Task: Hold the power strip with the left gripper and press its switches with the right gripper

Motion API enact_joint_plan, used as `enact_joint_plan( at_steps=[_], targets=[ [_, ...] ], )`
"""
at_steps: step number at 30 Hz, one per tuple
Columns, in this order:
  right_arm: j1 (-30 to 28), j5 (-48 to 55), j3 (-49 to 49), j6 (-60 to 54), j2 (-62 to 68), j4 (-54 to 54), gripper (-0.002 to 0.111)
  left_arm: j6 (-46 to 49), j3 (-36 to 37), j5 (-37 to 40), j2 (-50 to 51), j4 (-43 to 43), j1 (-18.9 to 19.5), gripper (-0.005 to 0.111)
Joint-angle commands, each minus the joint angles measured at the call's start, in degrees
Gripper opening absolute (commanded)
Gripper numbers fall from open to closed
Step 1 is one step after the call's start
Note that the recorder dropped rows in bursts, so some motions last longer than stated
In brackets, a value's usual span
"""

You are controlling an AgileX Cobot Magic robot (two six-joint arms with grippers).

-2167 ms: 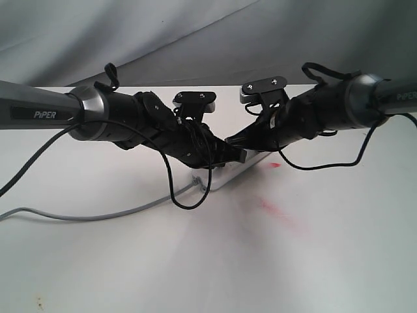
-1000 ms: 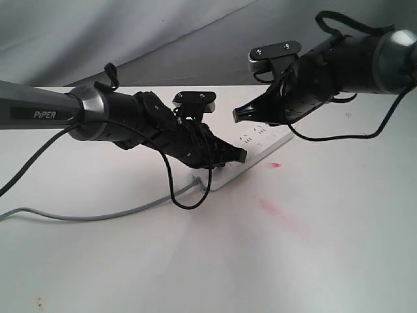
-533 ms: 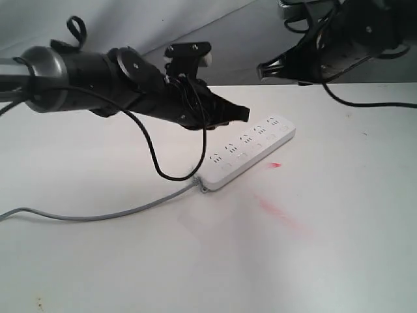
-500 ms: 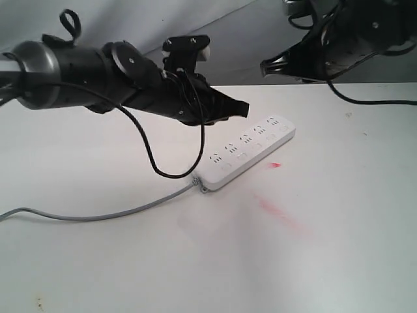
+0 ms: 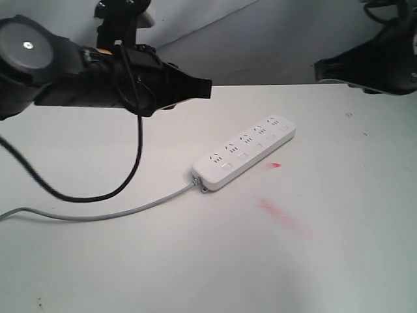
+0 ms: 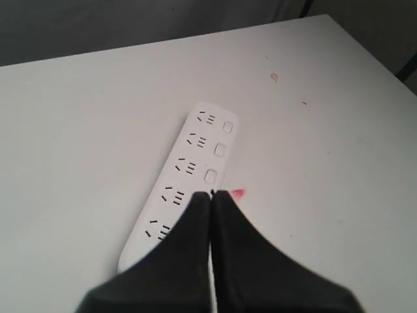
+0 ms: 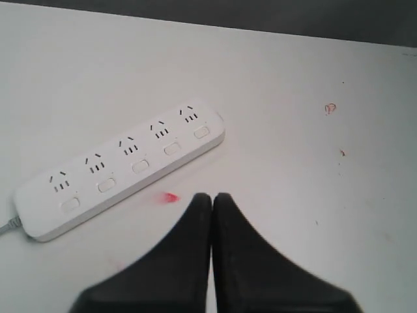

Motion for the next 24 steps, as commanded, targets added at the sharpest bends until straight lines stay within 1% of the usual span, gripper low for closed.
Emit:
enact_joint_plan(
  at_steps=[1,8,16,24],
  targets=[
    [-0.36,-0.37,6.16,0.52,-9.4,1.46,0.0,-0.84,5.21,-3.88,-7.49,0.29,-0.26,0.0],
    [-0.36,-0.37,14.71,0.52,-24.37,1.46,0.0,-0.94,13.5,-7.86,-18.0,0.29,-0.26,0.0],
    [-0.36,-0.37,20.62,1.04,-39.42,4.06,0.0,-0.94,22.75,-9.94,-29.28,0.29,-0.26,0.0],
    [-0.36,0.31,28.99,2.23,-52.61,4.06,0.0,-0.94,33.85,-16.42,-43.33,0.18,-0.26,0.0]
  ],
)
